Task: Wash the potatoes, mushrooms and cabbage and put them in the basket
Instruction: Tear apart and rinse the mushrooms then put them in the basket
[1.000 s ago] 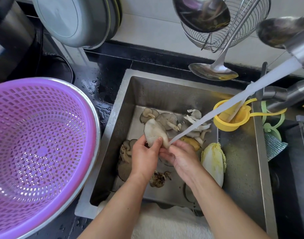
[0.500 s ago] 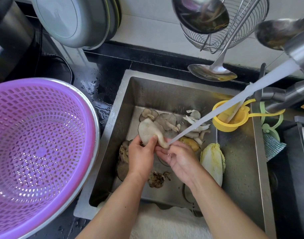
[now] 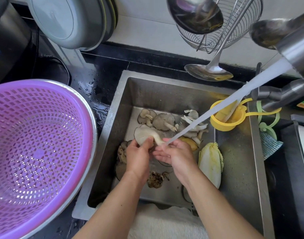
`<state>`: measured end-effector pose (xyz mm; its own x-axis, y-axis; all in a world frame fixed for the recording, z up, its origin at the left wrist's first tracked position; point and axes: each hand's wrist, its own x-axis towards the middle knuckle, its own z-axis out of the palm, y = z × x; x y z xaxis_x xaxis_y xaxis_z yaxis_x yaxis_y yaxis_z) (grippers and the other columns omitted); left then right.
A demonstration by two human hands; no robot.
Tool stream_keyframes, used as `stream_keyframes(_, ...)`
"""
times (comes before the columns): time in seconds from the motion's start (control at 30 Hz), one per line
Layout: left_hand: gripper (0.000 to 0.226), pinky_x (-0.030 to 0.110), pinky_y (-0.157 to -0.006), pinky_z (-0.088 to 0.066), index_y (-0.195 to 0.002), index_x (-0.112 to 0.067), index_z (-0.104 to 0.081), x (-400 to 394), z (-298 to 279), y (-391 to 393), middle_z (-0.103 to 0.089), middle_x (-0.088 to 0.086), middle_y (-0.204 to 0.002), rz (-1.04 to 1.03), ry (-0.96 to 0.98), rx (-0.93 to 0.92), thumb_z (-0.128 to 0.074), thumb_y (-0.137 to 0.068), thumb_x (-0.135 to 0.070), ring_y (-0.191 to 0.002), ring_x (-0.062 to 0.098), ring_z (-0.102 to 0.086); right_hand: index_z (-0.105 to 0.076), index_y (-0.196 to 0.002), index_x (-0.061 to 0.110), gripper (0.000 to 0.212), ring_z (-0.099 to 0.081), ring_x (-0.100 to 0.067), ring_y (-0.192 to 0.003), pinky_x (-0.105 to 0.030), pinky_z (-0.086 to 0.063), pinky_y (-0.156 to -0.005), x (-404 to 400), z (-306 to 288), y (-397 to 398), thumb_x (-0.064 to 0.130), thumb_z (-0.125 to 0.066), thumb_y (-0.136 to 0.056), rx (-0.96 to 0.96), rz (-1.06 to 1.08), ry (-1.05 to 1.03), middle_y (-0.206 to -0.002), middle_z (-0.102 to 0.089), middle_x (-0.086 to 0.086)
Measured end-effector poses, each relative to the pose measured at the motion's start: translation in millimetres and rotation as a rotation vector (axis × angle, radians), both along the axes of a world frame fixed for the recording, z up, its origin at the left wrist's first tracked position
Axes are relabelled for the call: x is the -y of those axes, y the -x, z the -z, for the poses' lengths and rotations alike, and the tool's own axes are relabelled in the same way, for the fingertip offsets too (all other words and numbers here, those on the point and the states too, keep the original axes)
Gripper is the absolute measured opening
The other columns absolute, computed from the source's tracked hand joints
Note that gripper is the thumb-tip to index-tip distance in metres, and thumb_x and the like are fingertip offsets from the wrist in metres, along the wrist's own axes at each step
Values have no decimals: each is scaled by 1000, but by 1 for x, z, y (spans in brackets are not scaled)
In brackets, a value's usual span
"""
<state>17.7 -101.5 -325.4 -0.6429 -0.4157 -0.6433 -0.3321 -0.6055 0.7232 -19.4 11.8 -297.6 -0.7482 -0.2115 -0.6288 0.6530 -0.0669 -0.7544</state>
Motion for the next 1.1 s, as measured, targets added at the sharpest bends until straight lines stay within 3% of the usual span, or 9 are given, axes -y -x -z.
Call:
stream_keyframes(0.1,29,49,-103,-52,-128,4,-63,4,2,-1,-71,25,-118,-33,-191,-25,-63,-102,-9,-110,38,-69,-55,-128,1,23,-77,-33,-90,-32,-63,-73,-3,-1,-5,3,-50,-106,61,56,138,-100,-76,-25)
stream_keyframes(0.2,46,53,-114,-47,-142,8,-52,6,1,0,-67,28,-129,-15,-331,-96,-62,-102,-13,-124,42,-64,-54,-124,-3,19,-76,-34,-92,-35,-64,-75,-8,-2,-8,2,-45,-108,76,136,165,-103,-76,-25)
stream_keyframes(0.4,51,42,-100,-58,-143,9,-54,7,-2,0,-60,31,-140,15,-481,-184,-61,-100,-19,-131,40,-61,-62,-115,-2,27,-73,-29,-75,-35,-62,-66,-16,-3,-5,20,-46,-110,63,120,114,-97,-75,-23)
stream_keyframes(0.53,25,37,-90,-59,-110,0,-73,3,-4,0,-74,23,-110,83,-423,-112,-55,-104,-17,-97,28,-73,-64,-107,13,7,-69,-19,-71,-33,-62,-66,-13,-2,-10,10,-59,-103,-165,-12,-175,-94,-68,-10)
stream_keyframes(0.67,20,30,-77,-59,-94,-5,-74,2,0,2,-71,9,-80,4,-339,-11,-59,-103,-14,-64,13,-63,-58,-91,34,35,-56,-9,-82,-14,-48,-70,-18,4,-14,4,-76,-86,-566,-189,-719,-95,-51,11)
stream_keyframes(0.77,18,29,-72,-58,-95,-4,-71,3,4,1,-67,8,-76,19,-419,43,-59,-102,-15,-60,12,-58,-58,-88,43,41,-55,-7,-90,-22,-48,-79,-22,7,-14,9,-80,-84,-588,-229,-751,-98,-55,19)
stream_keyframes(0.83,18,32,-77,-59,-99,-3,-71,4,2,2,-69,10,-81,47,-491,41,-57,-102,-14,-66,15,-63,-60,-87,43,40,-56,-4,-91,-16,-45,-77,-22,7,-13,8,-78,-86,-598,-210,-715,-96,-62,17)
stream_keyframes(0.93,23,39,-89,-61,-112,-2,-71,5,0,2,-74,19,-110,97,-583,-39,-60,-99,-17,-95,28,-73,-67,-90,32,27,-60,-1,-84,-9,-46,-71,-20,3,-15,6,-75,-88,-552,-133,-607,-91,-67,13)
stream_keyframes(1.1,37,43,-106,-52,-131,0,-66,4,1,2,-69,22,-130,123,-588,-98,-57,-99,-18,-118,32,-68,-70,-95,25,12,-65,-2,-70,-20,-52,-67,-19,2,-18,15,-64,-100,-288,35,-482,-88,-73,4)
